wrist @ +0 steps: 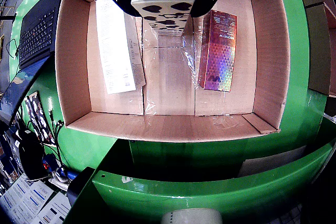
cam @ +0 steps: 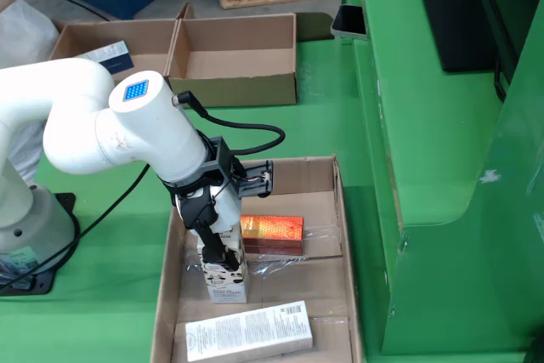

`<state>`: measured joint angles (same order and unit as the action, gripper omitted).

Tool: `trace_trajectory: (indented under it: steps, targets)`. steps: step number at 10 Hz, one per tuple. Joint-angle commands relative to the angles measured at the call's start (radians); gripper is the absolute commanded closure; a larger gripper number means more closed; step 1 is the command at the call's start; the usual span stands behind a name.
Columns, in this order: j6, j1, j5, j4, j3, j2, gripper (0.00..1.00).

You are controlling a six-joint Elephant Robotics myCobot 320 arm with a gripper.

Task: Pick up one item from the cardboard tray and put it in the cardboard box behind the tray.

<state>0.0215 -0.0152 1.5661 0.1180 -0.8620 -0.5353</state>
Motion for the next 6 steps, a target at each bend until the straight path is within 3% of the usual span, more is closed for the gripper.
trace_trajectory:
  steps: [1, 4, 6]
  targets:
    - [-0.005, 0.006, 0.001, 0.010, 0.029, 0.026, 1.00]
    - [-0.002, 0.016, -0.010, -0.076, 0.154, -0.050, 1.00]
    - [-0.004, -0.040, -0.011, -0.082, 0.095, 0.085, 1.00]
